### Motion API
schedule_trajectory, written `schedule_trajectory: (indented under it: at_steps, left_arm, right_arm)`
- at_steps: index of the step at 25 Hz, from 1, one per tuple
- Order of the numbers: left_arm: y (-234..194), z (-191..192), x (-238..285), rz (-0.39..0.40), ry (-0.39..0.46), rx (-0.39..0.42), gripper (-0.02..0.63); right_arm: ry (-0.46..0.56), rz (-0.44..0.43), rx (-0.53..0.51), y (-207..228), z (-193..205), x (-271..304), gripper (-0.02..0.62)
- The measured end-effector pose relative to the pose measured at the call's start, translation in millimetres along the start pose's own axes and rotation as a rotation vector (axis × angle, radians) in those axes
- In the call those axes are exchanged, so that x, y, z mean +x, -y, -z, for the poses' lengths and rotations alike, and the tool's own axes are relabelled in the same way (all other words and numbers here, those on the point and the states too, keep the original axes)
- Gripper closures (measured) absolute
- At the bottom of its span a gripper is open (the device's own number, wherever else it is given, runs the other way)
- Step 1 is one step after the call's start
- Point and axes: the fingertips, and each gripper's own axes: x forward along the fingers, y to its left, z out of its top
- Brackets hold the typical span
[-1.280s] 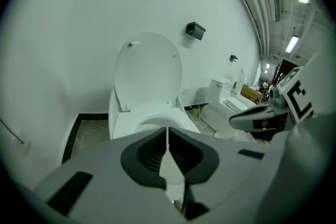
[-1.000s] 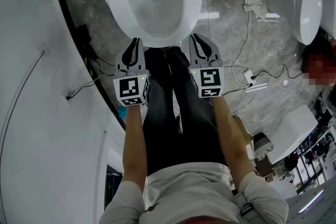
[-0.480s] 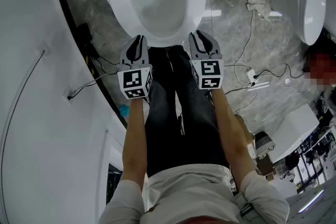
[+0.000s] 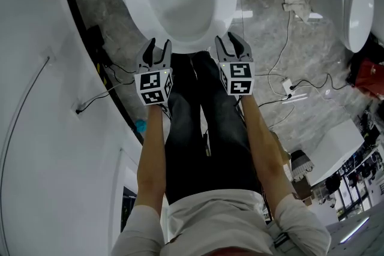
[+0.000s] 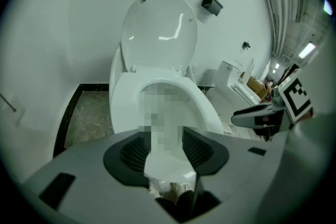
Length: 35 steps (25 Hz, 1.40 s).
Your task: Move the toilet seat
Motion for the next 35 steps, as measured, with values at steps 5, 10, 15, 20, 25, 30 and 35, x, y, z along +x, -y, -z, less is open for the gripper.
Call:
schedule_trajectory:
  at_steps: [5, 10, 15, 20, 25, 30, 35]
  left_arm:
    - [-6, 17, 7, -0.006, -0.029, -0.059, 0.364]
    - [-12, 32, 13, -0.013, -0.061, -0.090, 0.328]
    - [-22, 42, 19, -0.028, -0.086, -0.120, 0.270]
    - [-26, 53, 28, -0.023, -0.118, -0.138, 0.228]
    - [-28, 59, 37, -0.015, -0.134, -0.154, 0.201]
    - [-31, 63, 44, -0.015, -0.150, -0.162, 0.193]
    - [-35, 65, 53, -0.024, -0.177, -0.172, 0.192]
  right_arm:
    - [-0.041, -0.002, 0.011, 8, 13, 9, 0.393]
    - [-0.061, 0.000, 0.040, 11, 26, 16, 0.356]
    - [-0.081, -0.008, 0.095, 10, 39, 24, 0.311]
    - [-0.110, -0.032, 0.111, 7, 50, 34, 0.253]
    - [-0.122, -0.050, 0.189, 8, 55, 43, 0.215]
    - [-0.133, -0.063, 0.242, 10, 56, 54, 0.206]
    - [-0.154, -0.086, 0.243, 7, 57, 63, 0.206]
